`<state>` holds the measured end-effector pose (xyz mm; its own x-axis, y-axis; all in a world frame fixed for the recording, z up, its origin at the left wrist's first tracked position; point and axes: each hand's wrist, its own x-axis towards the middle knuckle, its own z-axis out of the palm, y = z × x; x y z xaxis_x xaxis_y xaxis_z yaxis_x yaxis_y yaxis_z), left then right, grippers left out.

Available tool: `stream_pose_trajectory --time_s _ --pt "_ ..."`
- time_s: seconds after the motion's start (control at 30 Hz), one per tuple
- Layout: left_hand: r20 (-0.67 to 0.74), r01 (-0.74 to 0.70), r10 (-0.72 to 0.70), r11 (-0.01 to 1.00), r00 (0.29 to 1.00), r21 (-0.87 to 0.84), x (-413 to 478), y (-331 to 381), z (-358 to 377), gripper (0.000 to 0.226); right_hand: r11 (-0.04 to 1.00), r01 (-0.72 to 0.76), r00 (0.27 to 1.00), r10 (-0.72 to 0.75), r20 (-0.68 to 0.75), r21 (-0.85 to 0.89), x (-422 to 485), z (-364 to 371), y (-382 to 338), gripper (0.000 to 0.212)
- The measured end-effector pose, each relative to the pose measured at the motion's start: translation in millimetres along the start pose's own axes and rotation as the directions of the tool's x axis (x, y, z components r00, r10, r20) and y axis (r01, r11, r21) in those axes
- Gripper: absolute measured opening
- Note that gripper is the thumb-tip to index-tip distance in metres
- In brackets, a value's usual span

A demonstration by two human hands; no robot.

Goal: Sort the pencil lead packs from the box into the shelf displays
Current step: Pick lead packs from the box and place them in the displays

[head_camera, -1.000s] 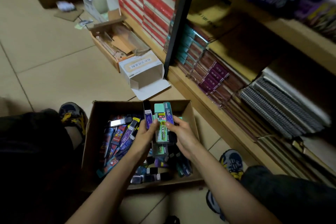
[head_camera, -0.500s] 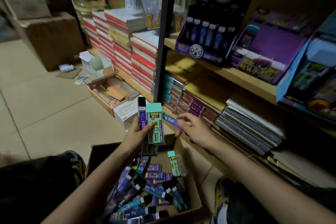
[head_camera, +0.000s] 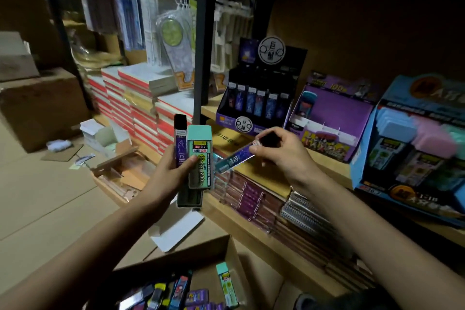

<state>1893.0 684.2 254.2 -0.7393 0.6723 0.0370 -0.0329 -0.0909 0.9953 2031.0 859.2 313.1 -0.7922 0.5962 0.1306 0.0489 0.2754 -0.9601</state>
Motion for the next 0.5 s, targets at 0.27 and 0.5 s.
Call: stream_pose_trajectory --time_s 0.27,0.5 --pt "0.001 -0.055 0.055 0.998 0.998 -0.039 22 12 11 0.034 0.988 0.154 0.964 -0.152 -0.220 -0.005 58 -62 -36 0.010" --pt "-0.008 -0.022 0.022 0.999 1.000 -0.046 20 12 20 0.034 0.875 0.246 0.845 -0.405 -0.350 -0.417 85 -80 -24 0.013"
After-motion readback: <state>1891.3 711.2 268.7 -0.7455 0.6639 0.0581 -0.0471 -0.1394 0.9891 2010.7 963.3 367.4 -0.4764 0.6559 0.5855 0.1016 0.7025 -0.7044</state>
